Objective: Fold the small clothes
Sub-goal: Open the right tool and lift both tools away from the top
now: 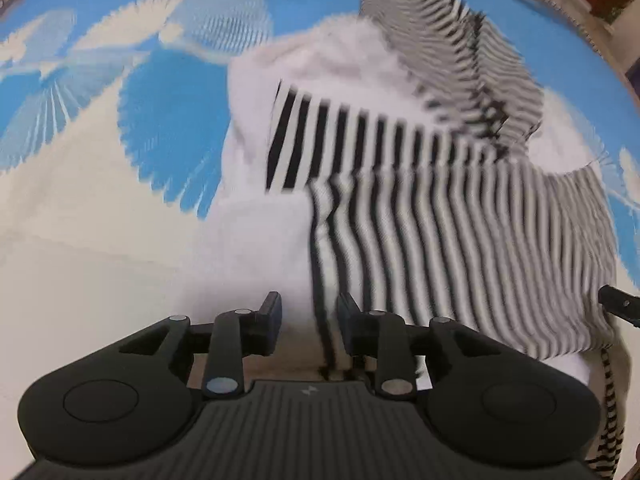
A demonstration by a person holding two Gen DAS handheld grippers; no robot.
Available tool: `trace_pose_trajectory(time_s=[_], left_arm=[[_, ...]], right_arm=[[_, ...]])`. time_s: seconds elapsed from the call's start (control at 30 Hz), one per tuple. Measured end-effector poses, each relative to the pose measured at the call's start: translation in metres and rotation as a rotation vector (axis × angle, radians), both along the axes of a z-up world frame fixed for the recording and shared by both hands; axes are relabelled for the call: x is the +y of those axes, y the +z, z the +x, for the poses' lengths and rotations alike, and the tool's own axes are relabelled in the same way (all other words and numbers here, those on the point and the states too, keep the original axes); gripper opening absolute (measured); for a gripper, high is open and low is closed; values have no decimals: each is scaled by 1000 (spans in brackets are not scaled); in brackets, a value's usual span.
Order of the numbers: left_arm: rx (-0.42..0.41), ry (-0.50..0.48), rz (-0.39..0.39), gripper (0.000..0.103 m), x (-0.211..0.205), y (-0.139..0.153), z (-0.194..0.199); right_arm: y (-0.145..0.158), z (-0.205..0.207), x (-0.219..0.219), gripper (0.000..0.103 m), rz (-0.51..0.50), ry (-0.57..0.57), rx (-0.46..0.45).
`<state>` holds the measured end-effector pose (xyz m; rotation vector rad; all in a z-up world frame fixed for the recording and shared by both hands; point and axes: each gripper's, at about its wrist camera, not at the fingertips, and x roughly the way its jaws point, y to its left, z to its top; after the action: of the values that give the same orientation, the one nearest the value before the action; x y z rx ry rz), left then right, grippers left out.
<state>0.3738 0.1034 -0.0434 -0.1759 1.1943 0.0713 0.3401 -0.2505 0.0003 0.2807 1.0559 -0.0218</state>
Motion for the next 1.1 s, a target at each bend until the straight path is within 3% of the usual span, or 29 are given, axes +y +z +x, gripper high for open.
trace_pose_trajectory(time_s=[0.23,0.47,0.87,0.93,1.0,1.1], left_arm=[[-180,-11,52,34,-17,45,-6],[-284,-41,67,34,-28,61,-14],[-319,-60,79,35,-34,63,-17],[-332,-63,96,40,-37,63,-17],[-360,-72,124,55,-40,64,-20],[-399,-101,198,70,-48,66,-24]], right_arm=[[26,-11,9,37,-81,40,-84],[43,-27,10,38,-120,55,-123],[52,-36,0,39,-161,43,-142],[54,-38,-1,39,-163,43,-148],[55,-39,-2,39,-162,39,-153],[55,-40,-5,40,-162,31,-152]])
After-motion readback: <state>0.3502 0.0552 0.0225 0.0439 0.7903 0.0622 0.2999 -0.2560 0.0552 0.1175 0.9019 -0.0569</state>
